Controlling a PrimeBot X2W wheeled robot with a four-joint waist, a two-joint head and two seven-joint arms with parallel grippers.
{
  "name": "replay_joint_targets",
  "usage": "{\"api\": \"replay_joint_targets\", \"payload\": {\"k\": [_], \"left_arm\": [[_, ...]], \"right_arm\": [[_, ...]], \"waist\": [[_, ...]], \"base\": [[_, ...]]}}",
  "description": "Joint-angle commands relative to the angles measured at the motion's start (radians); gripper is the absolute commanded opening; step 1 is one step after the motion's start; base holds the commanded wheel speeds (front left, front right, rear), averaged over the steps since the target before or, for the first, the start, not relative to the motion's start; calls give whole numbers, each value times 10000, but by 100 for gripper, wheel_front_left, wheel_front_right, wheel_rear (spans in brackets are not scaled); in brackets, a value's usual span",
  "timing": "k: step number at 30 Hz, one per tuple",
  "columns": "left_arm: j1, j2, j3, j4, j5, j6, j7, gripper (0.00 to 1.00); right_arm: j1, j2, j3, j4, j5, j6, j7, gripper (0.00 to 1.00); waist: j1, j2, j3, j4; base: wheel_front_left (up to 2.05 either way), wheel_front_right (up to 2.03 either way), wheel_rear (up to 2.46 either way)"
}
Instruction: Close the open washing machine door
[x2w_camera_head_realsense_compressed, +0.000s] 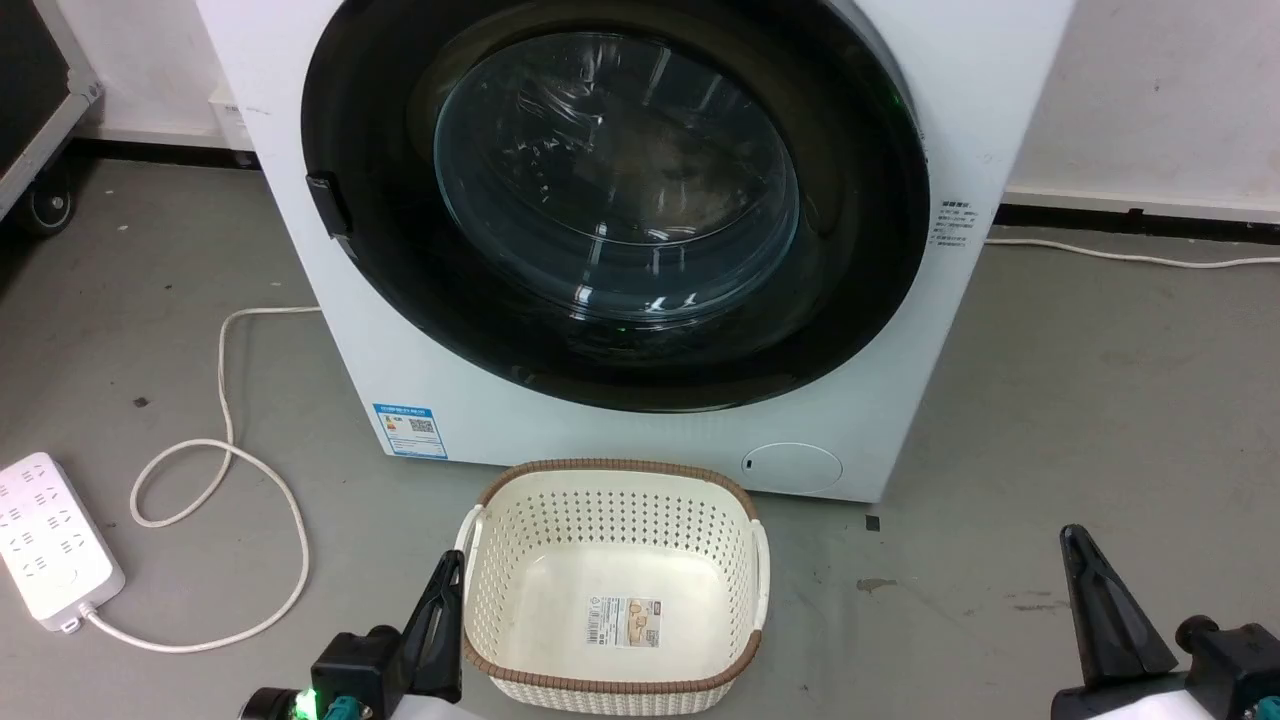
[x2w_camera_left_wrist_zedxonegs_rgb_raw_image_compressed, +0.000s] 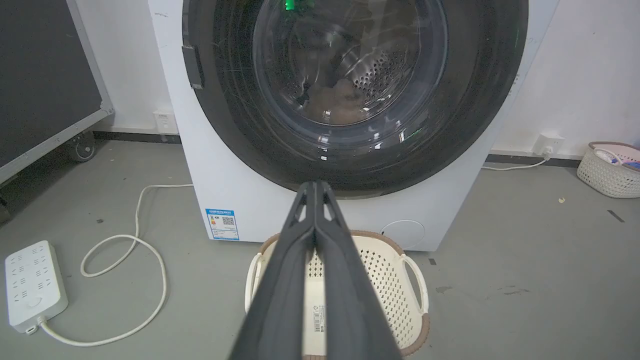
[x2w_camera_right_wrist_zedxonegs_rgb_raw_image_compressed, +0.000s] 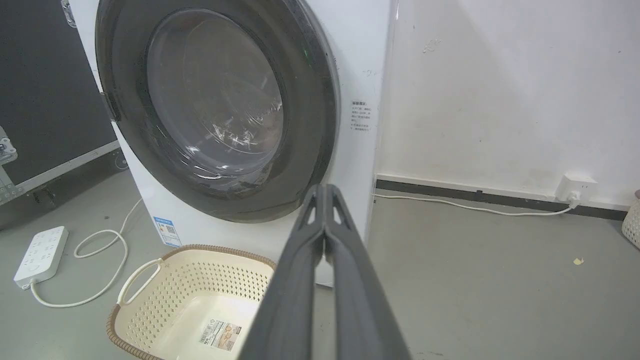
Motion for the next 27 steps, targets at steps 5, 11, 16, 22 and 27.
{"api": "replay_joint_targets", "payload": {"k": [5, 11, 16, 22, 27], "left_arm": [[-33, 0, 87, -126, 105, 20, 143, 0], [-47, -1, 145, -214, 161, 30, 266, 0], [-59, -2, 194, -286, 208, 38, 368, 0], [-74, -2, 252, -374, 265, 48, 490, 0], [-86, -3, 301, -447, 312, 56, 592, 0]], "right_arm": [[-89, 29, 57, -46, -80, -1, 126, 0], [-130, 42, 106, -68, -117, -1, 249, 0], [-164, 53, 146, -85, -148, -1, 351, 0], [-205, 66, 195, -107, -185, -2, 474, 0], [-240, 77, 235, -124, -216, -2, 576, 0]], "waist": [[0, 0, 3, -9], [0, 0, 7, -19], [0, 0, 10, -28], [0, 0, 13, -38], [0, 0, 16, -46]], "base": [[0, 0, 0], [0, 0, 0], [0, 0, 0], [0, 0, 0], [0, 0, 0]]}}
